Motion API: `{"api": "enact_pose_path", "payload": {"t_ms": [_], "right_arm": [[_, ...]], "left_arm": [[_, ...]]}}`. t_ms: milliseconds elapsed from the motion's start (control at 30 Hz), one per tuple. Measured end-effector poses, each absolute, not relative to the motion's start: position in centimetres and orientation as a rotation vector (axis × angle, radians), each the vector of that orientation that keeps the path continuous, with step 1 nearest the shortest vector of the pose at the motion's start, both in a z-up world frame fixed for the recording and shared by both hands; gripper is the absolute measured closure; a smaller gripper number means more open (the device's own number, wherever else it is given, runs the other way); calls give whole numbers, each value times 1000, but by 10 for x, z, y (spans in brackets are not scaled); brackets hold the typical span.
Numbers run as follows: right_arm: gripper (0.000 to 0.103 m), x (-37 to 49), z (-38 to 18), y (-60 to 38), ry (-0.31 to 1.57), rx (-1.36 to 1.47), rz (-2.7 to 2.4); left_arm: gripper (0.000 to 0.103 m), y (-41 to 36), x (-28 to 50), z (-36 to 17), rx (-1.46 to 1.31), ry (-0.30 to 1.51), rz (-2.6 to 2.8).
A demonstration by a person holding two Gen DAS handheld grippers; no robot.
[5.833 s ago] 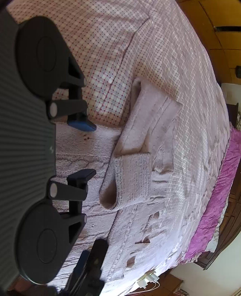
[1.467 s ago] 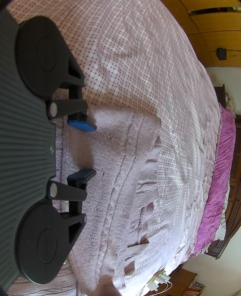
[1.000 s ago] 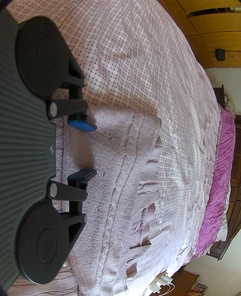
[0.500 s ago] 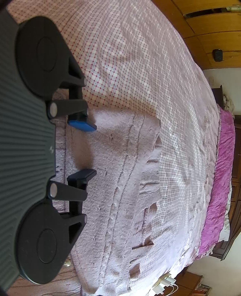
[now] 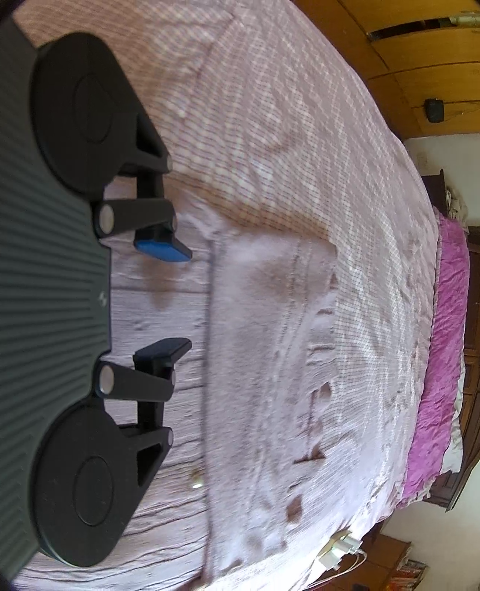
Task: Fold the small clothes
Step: 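Move both grippers to the buttoned hem of the cardigan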
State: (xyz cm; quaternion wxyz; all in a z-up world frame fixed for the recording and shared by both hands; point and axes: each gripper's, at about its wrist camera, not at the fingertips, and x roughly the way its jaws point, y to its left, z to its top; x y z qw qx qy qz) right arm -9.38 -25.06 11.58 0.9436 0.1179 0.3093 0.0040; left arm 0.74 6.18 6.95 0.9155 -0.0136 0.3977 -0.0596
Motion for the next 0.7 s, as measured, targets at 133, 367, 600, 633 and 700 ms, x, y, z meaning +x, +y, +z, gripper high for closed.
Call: {"api": "enact_pose_path", "payload": {"t_ms": [133, 367, 600, 633, 700], "right_arm": [[28, -122, 108, -232, 651, 210, 49], [27, -166, 90, -200, 682, 96, 78], [26, -209, 78, -162, 697, -101, 136], [25, -213, 77, -158, 703, -130, 148], [24, -223, 75, -150, 713, -179, 182]], "left_arm": [[56, 65, -19, 66, 2, 832, -137], [56, 61, -58, 64, 46, 832, -198], [56, 49, -83, 58, 84, 841, -259], [56, 48, -87, 58, 84, 840, -265], [56, 48, -95, 58, 85, 834, -273]]}}
